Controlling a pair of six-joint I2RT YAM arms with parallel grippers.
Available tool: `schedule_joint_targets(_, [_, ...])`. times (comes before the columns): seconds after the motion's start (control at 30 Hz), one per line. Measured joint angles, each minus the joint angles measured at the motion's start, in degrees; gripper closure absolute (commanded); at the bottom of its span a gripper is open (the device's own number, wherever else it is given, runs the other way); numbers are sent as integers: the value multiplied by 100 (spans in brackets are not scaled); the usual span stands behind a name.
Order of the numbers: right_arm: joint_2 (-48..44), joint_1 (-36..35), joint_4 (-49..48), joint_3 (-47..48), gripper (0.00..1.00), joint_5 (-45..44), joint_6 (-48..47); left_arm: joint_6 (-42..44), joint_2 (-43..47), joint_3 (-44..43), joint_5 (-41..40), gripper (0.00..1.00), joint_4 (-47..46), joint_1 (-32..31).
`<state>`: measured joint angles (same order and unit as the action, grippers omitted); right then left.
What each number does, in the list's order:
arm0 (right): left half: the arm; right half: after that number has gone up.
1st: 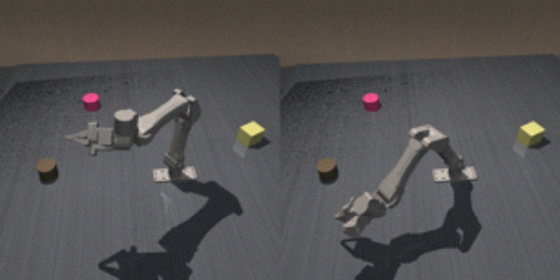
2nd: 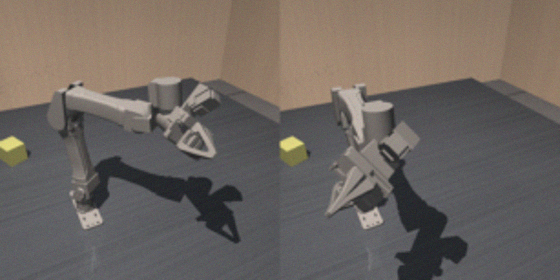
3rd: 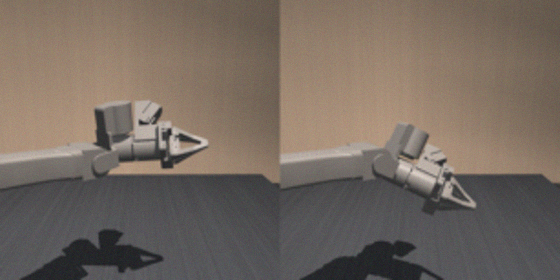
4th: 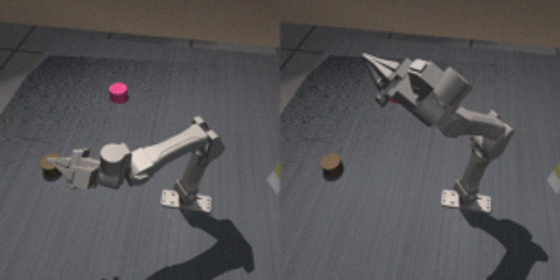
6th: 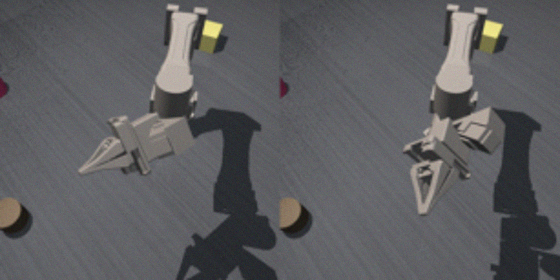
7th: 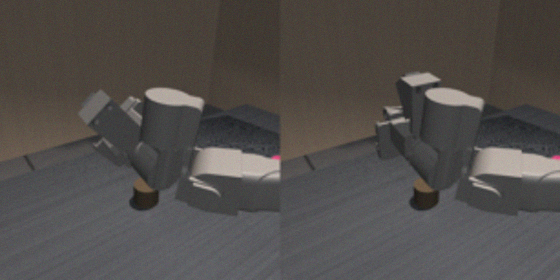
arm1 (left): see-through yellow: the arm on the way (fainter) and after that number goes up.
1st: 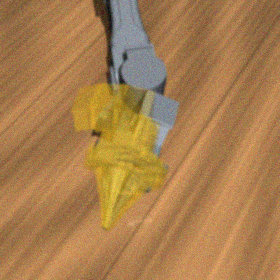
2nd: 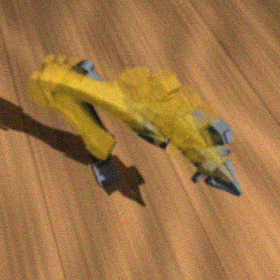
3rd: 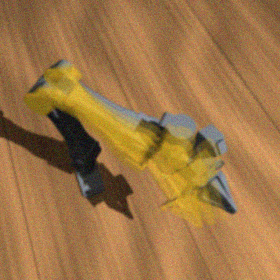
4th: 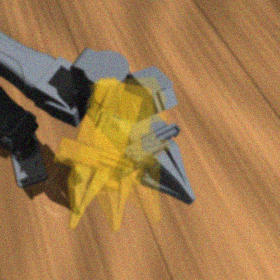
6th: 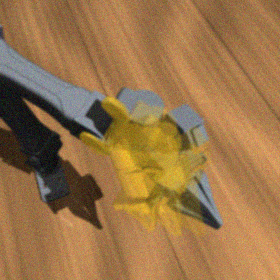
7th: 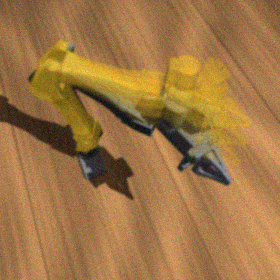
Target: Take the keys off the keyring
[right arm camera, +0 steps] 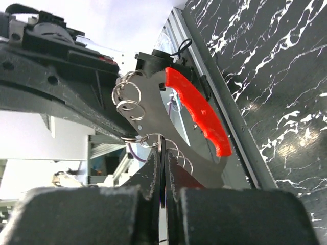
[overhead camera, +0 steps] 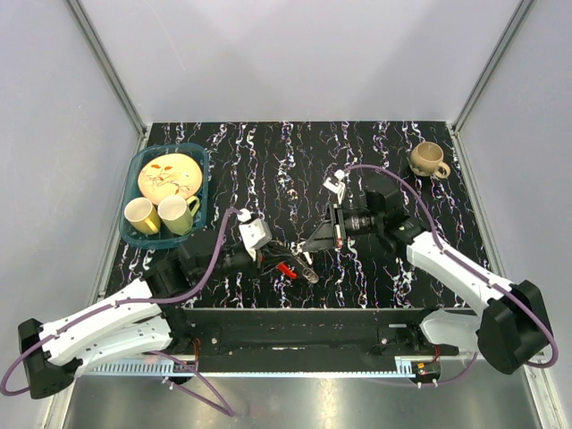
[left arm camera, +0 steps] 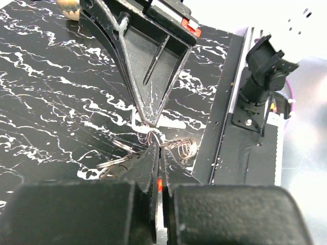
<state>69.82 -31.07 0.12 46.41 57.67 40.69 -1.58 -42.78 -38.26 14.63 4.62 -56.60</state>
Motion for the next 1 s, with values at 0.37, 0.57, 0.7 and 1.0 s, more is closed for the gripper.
schedule_joint_targets(0.37, [-793,136,-885,-326,69,-24,-254,-649,22,92,278,100,-627,-55])
schedule_joint_targets(0.57, [-1497,166,-929,-337,68,-210,-601,-706,120,92,463,100,-632,-74])
schedule_joint_targets(0.7, [-1932,166,-1364,-385,64,-203,-699,-723,151,92,557,100,-623,-74])
schedule_joint_targets(1.0, [-2328,24,-3032,-1005,69,190,-857,-859,155,92,835,100,-778,-74])
